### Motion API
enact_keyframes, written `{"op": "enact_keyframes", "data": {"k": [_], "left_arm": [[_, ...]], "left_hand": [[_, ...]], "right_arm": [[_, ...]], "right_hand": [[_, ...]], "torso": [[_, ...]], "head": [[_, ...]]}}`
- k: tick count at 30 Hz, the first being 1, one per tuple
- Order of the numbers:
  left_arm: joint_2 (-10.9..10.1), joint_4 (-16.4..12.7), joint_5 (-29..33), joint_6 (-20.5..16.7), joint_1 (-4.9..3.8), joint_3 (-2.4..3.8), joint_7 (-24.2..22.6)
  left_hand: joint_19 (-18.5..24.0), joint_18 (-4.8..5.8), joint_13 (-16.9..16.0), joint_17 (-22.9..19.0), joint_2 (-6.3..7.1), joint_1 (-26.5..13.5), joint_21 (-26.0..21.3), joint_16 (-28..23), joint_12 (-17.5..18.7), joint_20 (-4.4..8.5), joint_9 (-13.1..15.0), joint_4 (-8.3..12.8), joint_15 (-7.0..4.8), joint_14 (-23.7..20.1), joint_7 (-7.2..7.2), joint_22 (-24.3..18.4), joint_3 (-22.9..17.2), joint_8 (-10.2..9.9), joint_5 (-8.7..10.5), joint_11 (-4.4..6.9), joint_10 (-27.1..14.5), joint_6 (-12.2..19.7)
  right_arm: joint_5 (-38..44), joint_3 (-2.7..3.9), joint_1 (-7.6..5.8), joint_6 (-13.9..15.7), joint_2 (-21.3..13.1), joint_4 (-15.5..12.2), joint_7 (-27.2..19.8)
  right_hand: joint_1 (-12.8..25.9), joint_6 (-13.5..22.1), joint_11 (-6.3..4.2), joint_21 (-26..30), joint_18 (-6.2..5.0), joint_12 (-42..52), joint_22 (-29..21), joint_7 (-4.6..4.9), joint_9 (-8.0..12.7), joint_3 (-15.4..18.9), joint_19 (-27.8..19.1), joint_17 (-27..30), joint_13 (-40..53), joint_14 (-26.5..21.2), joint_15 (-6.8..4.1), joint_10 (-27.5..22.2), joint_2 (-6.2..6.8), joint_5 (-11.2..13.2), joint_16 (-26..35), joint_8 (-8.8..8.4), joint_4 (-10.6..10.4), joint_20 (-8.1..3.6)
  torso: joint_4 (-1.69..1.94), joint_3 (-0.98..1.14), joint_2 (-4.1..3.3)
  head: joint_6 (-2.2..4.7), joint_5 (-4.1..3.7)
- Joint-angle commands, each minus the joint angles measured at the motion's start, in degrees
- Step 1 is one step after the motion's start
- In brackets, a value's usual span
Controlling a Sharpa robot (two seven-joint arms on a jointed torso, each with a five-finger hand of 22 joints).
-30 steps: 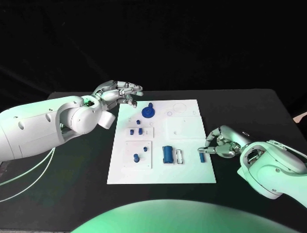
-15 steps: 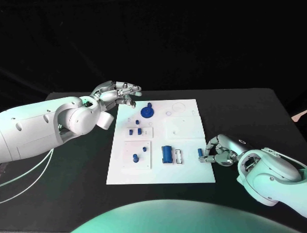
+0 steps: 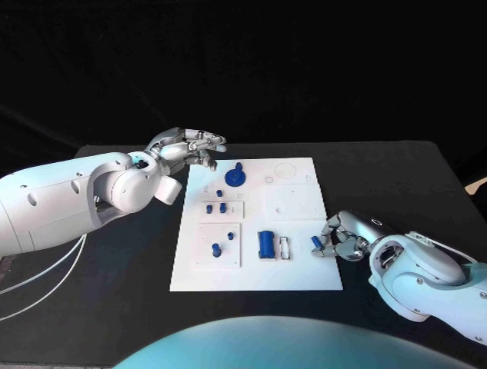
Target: Assemble the parts on the task board
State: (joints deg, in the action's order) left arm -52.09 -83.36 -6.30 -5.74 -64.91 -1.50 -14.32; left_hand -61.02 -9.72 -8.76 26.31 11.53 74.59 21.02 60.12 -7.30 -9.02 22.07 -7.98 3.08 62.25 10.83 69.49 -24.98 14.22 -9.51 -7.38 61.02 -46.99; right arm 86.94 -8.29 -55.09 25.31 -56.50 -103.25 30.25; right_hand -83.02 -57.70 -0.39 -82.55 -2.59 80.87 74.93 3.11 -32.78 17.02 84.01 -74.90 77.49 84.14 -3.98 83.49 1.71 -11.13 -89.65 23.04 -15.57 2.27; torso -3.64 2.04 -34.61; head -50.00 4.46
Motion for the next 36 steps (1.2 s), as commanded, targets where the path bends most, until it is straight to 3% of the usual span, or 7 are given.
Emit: {"op": "enact_keyframes", "data": {"k": [1,11,14,15,18,25,36], "left_arm": [[0.0,-0.2,0.0,0.9,-0.03,0.04,-0.6],[0.0,-0.2,0.0,0.9,-0.03,0.04,-0.4],[0.0,-0.2,0.0,0.9,-0.03,0.04,-0.4],[-0.1,-0.2,0.0,0.9,-0.03,0.04,-0.4],[-0.1,-0.2,0.0,0.9,-0.03,0.04,-0.3],[-0.1,-0.2,-0.1,0.8,-0.03,0.04,-0.3],[-0.1,-0.2,-0.1,0.8,-0.03,0.04,-0.2]], "left_hand": [[-0.4,-0.53,-0.1,-0.1,-0.53,0.0,-0.3,-0.3,-0.2,-0.05,-0.1,-0.1,0.06,-0.3,0.04,-0.1,0.3,0.1,0.07,0.05,-0.2,0.3],[-0.4,-0.53,-0.1,-0.1,-0.57,0.1,-0.4,-0.3,-0.2,-0.05,-0.1,-0.1,0.07,-0.3,0.04,-0.1,0.3,0.1,0.05,0.05,-0.3,0.3],[-0.4,-0.53,-0.1,-0.1,-0.61,0.1,-0.4,-0.3,-0.2,-0.05,-0.1,-0.1,0.07,-0.3,0.04,-0.1,0.3,0.2,0.02,0.05,-0.3,0.3],[-0.4,-0.53,-0.1,-0.1,-0.61,0.1,-0.4,-0.3,-0.2,-0.05,-0.1,-0.1,0.07,-0.3,0.04,-0.1,0.3,0.2,0.02,0.05,-0.3,0.3],[-0.4,-0.53,-0.1,-0.1,-0.61,0.1,-0.4,-0.3,-0.2,-0.05,-0.1,-0.1,0.07,-0.3,0.04,-0.1,0.3,0.2,0.02,0.05,-0.3,0.3],[-0.4,-0.53,-0.1,-0.1,-0.61,0.1,-0.4,-0.3,-0.2,-0.05,-0.1,-0.1,0.07,-0.3,0.04,-0.1,0.3,0.2,0.02,0.05,-0.3,0.3],[-0.4,-0.53,-0.1,-0.1,-0.65,0.3,-0.4,-0.3,-0.3,-0.06,-0.1,-0.1,0.07,-0.3,0.03,-0.1,0.3,0.2,-0.02,0.05,-0.3,0.3]], "right_arm": [[1.0,-0.43,0.66,-3.5,0.5,0.8,1.2],[1.2,-0.43,0.79,-4.1,0.9,1.0,1.7],[0.5,-0.43,0.79,-3.7,0.8,0.5,1.8],[0.1,-0.43,0.79,-3.6,0.7,0.3,1.8],[-1.7,-0.42,0.77,-3.2,0.5,-0.4,1.7],[-5.7,-0.40,0.12,-2.6,0.1,-1.9,1.5],[-9.3,-0.38,-1.26,-1.2,0.9,-3.2,1.0]], "right_hand": [[-8.2,-0.6,-0.67,-0.3,1.04,-0.1,13.0,-0.10,2.1,-1.2,3.0,-15.1,4.1,5.9,-0.44,0.3,-6.18,0.8,-0.4,-0.98,0.0,-0.30],[-14.3,-1.9,-0.77,-0.5,1.10,-0.2,13.1,-0.09,3.4,-13.4,3.1,-15.1,4.3,5.9,-0.55,0.1,-3.81,2.4,-0.4,-2.39,-0.9,-0.52],[-10.5,-1.2,-0.37,-0.6,1.11,-0.4,13.1,0.14,2.6,-25.9,3.1,-15.1,4.3,5.9,-0.44,0.2,0.86,1.3,-0.4,-1.80,-0.8,-0.18],[-7.4,-0.9,0.06,-0.6,1.10,-0.4,13.1,0.19,1.7,-33.8,3.1,-15.1,4.3,5.9,-0.25,0.4,4.28,1.6,-0.4,-1.02,-0.6,-0.20],[1.9,0.3,0.14,-0.6,1.11,-0.4,13.1,0.52,-0.4,-51.3,3.1,-15.1,4.4,5.9,-0.21,0.6,9.27,1.8,-0.4,0.84,4.7,0.12],[10.9,1.0,0.10,-0.7,1.09,-0.2,13.1,0.96,-1.5,-62.5,3.1,-15.1,4.6,5.9,0.18,0.9,8.47,2.9,-0.4,1.31,11.7,0.22],[16.4,0.4,-0.11,-0.7,1.08,0.0,13.1,0.62,-2.1,-63.7,3.1,-15.1,4.8,5.9,0.09,1.0,8.94,5.9,-0.4,1.01,14.7,0.23]], "torso": [[-0.01,0.03,0.00],[-0.09,0.02,0.05],[-0.10,0.04,0.05],[-0.10,0.05,0.05],[-0.09,0.04,0.04],[-0.08,0.04,0.03],[-0.09,0.00,0.02]], "head": [[0.00,0.03],[0.00,-0.07],[0.00,-0.05],[0.00,-0.05],[0.00,-0.10],[0.00,-0.23],[0.00,-0.17]]}}
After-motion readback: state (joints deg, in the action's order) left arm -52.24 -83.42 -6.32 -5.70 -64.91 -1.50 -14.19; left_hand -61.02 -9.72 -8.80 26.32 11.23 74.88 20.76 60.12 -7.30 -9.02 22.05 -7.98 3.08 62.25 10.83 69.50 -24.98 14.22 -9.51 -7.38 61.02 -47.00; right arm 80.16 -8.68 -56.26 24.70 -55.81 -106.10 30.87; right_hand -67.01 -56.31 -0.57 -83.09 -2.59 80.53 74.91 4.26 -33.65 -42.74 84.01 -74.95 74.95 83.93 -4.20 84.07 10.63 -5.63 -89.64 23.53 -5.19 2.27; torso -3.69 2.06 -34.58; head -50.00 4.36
